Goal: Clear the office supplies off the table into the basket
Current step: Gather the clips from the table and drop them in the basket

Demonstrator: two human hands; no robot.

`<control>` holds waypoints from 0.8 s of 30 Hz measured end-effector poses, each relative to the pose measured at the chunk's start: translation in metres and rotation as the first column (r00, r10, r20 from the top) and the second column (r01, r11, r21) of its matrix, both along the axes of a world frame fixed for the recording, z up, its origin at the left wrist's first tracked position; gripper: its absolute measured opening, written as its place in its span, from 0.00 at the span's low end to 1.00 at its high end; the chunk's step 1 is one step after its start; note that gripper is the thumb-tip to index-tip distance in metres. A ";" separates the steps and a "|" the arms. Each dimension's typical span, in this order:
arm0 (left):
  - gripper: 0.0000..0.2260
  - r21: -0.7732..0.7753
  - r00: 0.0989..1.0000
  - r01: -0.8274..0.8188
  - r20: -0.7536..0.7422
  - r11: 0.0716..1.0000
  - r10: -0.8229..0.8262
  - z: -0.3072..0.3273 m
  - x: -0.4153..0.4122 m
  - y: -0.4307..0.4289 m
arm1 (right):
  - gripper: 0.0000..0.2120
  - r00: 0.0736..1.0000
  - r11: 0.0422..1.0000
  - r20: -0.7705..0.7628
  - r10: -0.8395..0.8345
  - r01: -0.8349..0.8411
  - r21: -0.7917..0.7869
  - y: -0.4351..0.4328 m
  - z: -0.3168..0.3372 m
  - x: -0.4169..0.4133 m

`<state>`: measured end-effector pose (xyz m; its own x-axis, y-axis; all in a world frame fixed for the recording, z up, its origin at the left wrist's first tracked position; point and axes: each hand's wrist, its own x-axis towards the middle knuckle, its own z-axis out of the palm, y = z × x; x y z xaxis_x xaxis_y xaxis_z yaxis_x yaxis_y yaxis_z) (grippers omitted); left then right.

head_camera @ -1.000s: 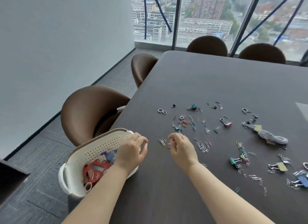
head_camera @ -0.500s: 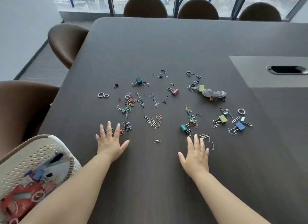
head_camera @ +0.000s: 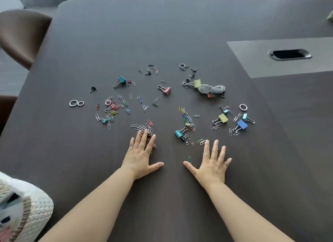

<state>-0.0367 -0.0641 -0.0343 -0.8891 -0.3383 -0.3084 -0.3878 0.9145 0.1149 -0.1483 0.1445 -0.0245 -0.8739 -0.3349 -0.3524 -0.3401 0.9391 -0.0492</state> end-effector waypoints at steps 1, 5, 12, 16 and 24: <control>0.47 -0.024 1.000 -0.002 0.010 1.000 0.003 0.000 -0.005 0.000 | 0.53 1.000 1.000 0.004 -0.005 0.005 -0.004 0.000 0.000 -0.007; 0.50 -0.053 0.997 -0.074 0.013 0.996 0.074 -0.001 -0.028 -0.007 | 0.55 1.000 0.999 0.031 -0.004 0.005 -0.035 -0.010 -0.002 -0.039; 0.45 -0.052 0.990 -0.139 -0.022 0.989 0.138 -0.004 -0.080 -0.023 | 0.55 0.969 0.967 0.010 0.245 -0.244 -0.074 -0.039 -0.006 -0.080; 0.45 -0.079 0.986 -0.166 -0.032 0.983 0.164 -0.006 -0.101 -0.038 | 0.51 0.924 0.916 -0.012 0.381 -0.380 -0.127 -0.063 -0.011 -0.100; 0.41 -0.089 0.973 -0.227 -0.065 0.970 0.222 -0.005 -0.134 -0.085 | 0.41 0.895 0.879 -0.083 0.438 -0.446 -0.168 -0.122 -0.014 -0.149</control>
<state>-0.1708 -0.1492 -0.0398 -0.8016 -0.5564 -0.2188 -0.5799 0.8126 0.0580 -0.2973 0.0228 -0.0388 -0.6329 -0.7431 -0.2174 -0.7229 0.6677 -0.1775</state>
